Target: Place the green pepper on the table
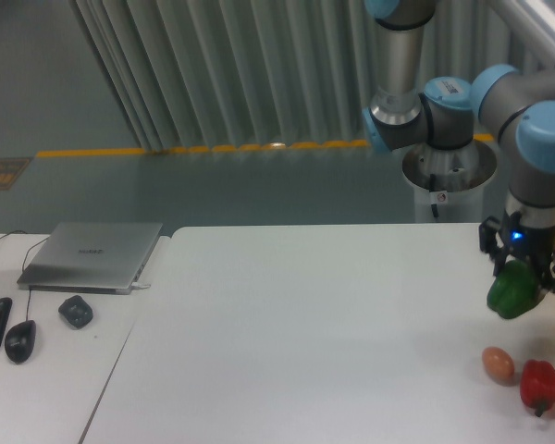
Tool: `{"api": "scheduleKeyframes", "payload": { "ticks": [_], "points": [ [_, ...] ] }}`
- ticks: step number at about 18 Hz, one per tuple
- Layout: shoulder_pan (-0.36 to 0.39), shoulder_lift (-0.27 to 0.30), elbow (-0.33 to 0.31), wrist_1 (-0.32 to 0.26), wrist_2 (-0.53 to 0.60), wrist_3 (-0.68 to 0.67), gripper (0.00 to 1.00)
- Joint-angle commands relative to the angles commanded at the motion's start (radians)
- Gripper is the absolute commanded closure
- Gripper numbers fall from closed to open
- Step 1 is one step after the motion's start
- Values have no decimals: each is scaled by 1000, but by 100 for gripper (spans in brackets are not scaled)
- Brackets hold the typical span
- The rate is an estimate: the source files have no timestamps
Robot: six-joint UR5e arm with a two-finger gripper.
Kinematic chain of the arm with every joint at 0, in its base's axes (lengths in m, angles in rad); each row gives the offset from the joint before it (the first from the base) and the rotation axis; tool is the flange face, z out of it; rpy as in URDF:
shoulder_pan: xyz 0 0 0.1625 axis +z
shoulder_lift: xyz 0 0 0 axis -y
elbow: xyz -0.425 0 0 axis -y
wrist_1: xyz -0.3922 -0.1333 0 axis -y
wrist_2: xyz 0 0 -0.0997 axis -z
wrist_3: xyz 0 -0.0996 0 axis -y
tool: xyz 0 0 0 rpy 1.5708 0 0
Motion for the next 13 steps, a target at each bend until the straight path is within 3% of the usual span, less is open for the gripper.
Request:
{"api": "scheduleKeyframes", "payload": {
  "ticks": [6, 13],
  "points": [
    [-37, -20, -66, 98, -8, -91, 47],
    [-71, -58, -97, 97, 1, -117, 45]
  ]
}}
